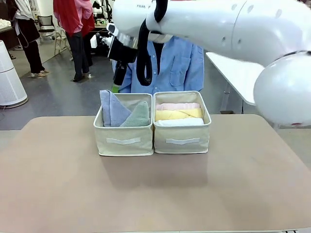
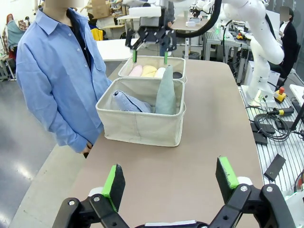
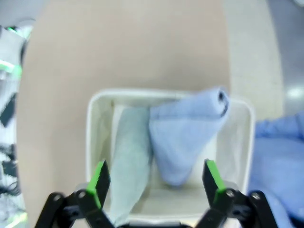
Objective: Sort the towels based on their folding style.
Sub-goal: Pick up another triangle-folded towel from the table and place it in the left Fabric basket.
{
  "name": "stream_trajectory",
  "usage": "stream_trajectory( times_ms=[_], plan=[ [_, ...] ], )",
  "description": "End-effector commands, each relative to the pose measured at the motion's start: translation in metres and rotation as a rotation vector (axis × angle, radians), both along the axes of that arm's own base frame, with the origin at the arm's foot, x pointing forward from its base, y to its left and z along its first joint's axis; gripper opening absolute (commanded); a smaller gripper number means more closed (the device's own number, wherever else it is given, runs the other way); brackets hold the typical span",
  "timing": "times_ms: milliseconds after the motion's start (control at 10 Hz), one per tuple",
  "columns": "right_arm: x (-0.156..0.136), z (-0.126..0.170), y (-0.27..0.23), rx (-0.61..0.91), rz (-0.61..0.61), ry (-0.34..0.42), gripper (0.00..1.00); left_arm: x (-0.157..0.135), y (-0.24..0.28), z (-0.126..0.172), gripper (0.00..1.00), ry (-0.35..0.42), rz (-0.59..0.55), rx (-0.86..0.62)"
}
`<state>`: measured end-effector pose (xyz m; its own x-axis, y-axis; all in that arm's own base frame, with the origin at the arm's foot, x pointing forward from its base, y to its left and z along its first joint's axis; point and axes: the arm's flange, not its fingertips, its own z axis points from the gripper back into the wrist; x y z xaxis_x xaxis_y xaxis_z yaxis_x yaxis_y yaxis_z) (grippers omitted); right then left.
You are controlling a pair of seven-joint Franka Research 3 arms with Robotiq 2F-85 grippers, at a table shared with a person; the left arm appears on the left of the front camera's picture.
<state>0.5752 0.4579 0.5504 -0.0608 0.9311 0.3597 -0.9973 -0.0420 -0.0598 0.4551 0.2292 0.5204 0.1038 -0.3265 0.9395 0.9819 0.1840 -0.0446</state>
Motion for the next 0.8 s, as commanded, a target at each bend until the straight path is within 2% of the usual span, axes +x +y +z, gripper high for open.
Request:
stream_trajectory(
  times_ms=[0,200,400,700],
  plan=[
    [-0.042,0.016,-0.051,-0.163,-0.136,0.036,1.0,-0.002,0.001,0.001,1.0,-0.002,-0.006,-0.005],
    [-0.077,0.043,-0.116,-0.224,-0.275,-0.002,1.0,-0.002,0.001,0.001,1.0,-0.002,-0.006,-0.005],
    [-0.098,0.067,-0.18,-0.234,-0.429,-0.048,1.0,-0.002,0.001,0.001,1.0,-0.002,-0.006,-0.005],
    [-0.113,0.081,-0.258,-0.209,-0.533,-0.023,1.0,-0.002,0.001,0.001,1.0,-0.002,-0.006,-0.005]
  ],
)
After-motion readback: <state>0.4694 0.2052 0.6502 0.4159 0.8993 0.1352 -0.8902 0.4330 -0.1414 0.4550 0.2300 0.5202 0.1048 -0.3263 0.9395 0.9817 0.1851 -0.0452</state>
